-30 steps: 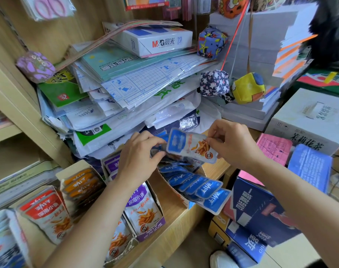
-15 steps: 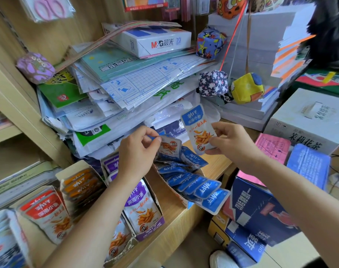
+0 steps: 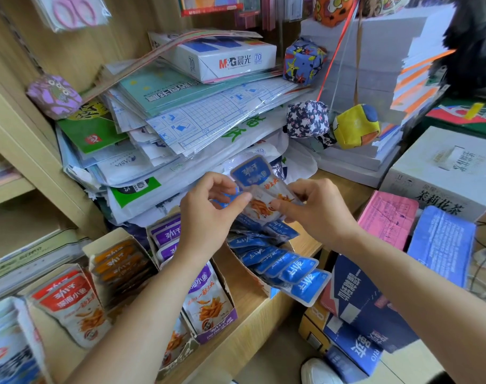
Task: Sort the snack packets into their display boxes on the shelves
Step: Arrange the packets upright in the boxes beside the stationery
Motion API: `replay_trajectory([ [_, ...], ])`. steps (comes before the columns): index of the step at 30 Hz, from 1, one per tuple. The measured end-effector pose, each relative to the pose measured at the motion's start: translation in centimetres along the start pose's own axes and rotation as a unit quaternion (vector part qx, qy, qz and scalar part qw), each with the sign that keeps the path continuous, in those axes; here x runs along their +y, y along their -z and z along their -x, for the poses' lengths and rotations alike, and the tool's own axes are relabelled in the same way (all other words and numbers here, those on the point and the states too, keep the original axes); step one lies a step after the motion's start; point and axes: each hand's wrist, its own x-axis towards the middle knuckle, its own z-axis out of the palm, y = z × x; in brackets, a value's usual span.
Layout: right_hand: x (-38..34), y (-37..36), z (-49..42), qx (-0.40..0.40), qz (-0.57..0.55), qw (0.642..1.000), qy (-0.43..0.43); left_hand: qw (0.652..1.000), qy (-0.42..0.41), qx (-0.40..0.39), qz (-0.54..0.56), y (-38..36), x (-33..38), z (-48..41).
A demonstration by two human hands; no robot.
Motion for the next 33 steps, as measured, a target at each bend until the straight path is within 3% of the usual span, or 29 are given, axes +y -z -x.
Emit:
replay_trajectory([
  [5, -0.3, 0.3, 0.0, 0.028, -0.254, 0.965, -0.061, 0.995, 0.044, -0.084, -0.028, 0.3, -0.5, 0.4],
  [7, -0.4, 0.4, -0.1, 0.038, -0.313, 0.946, -0.078, 0.995, 0.051, -0.081, -0.017, 0.3, -0.4, 0.2],
  [12, -0.1, 0.5, -0.5, 0.039, -0.385, 0.916, -0.108, 0.973, 0.153, -0.051, 0.168, 0.8, -0.3, -0.6],
  [16, 0.4, 0.2, -0.8, 0.052, -0.388, 0.912, -0.122, 0.959, 0.139, 0.01, 0.246, 2.0, 0.2, -1.4],
  [18, 0.7, 0.2, -1.0, 0.075, -0.379, 0.914, -0.124, 0.979, 0.077, 0.035, 0.187, 3.0, 0.1, -1.8],
  [21, 1.0, 0.2, -1.2, 0.073, -0.36, 0.922, -0.121, 0.999, -0.027, -0.002, 0.045, 4.0, -0.3, -1.8],
  [27, 1.6, -0.5, -1.6, 0.026, -0.28, 0.952, -0.121, 0.97, -0.096, -0.042, -0.22, 3.7, -2.2, -1.4],
  [33, 1.6, -2.2, -2.2, -0.026, -0.27, 0.958, -0.095, 0.957, -0.127, -0.085, -0.248, 2.1, -2.8, -1.8],
])
